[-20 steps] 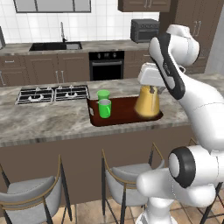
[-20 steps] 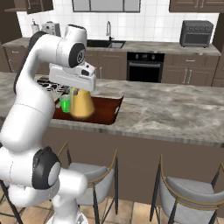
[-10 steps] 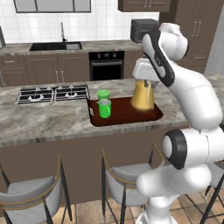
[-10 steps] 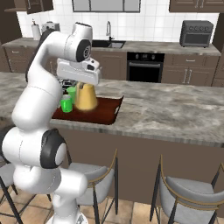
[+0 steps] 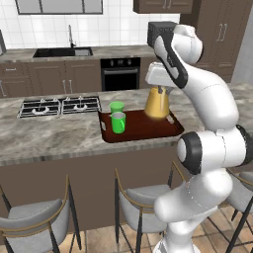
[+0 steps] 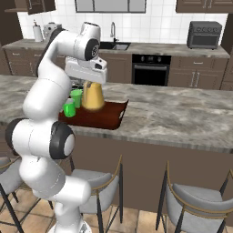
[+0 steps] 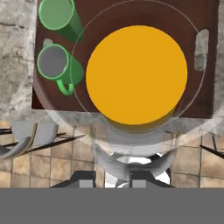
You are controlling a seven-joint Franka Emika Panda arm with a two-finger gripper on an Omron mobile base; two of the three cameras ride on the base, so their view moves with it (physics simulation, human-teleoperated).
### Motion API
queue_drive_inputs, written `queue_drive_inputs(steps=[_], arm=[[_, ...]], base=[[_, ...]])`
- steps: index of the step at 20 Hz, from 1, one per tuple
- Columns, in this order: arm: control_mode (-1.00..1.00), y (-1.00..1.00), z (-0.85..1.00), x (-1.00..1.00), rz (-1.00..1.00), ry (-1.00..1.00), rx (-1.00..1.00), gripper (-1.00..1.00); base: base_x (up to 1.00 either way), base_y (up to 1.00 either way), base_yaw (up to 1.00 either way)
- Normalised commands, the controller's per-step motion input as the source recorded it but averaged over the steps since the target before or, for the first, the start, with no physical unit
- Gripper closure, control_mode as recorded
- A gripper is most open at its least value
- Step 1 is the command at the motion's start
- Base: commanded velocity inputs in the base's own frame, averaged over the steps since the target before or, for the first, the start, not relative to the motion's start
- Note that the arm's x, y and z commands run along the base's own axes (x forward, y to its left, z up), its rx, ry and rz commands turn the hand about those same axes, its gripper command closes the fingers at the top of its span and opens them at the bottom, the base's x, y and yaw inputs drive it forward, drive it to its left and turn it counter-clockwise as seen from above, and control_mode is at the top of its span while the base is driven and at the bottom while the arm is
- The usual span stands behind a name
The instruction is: There is a tray on the dining counter. Grab the cup, mug, and pitcher and place them on the tray. The pitcher may be placed next to the tray if it cannot fit the tray.
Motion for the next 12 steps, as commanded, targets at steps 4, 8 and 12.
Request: queue_drive_inputs(steps=[4, 8, 12], arm=[[-1.0, 0.0, 0.0, 0.56, 0.0, 0.0, 0.0, 1.0], [-1.0, 0.0, -0.04, 0.44, 0.0, 0.0, 0.0, 1.0], [-1.0, 0.0, -0.12, 0.42, 0.0, 0.0, 0.0, 1.0]], base=[[0.0, 0.0, 0.0], [0.0, 0.0, 0.0], [0.0, 0.0, 0.0]])
